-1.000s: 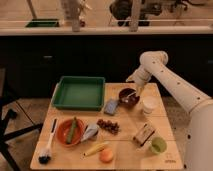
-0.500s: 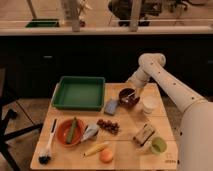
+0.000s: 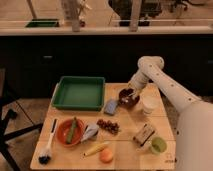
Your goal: Place fork in table surface
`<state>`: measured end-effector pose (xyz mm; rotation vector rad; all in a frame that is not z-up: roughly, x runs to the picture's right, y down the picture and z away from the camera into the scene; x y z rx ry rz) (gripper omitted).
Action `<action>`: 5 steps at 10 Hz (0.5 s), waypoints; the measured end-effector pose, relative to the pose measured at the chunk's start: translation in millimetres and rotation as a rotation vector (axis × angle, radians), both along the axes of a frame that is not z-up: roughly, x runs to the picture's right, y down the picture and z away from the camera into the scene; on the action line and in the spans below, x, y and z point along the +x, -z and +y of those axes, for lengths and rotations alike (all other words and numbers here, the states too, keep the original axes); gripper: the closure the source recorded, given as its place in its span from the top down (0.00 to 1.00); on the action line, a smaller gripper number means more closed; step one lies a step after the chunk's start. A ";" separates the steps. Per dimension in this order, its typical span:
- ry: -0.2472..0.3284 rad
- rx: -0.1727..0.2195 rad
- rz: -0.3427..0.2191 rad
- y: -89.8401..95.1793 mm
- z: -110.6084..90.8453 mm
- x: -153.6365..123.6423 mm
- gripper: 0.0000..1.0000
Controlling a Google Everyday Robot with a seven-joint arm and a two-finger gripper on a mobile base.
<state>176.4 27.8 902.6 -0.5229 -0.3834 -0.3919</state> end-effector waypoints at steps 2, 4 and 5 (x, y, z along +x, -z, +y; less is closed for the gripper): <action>-0.003 -0.011 0.000 -2.0 3.6 0.3 0.56; -0.009 -0.026 -0.002 -5.9 7.2 1.8 0.56; -0.010 -0.033 -0.004 -8.3 8.6 2.4 0.56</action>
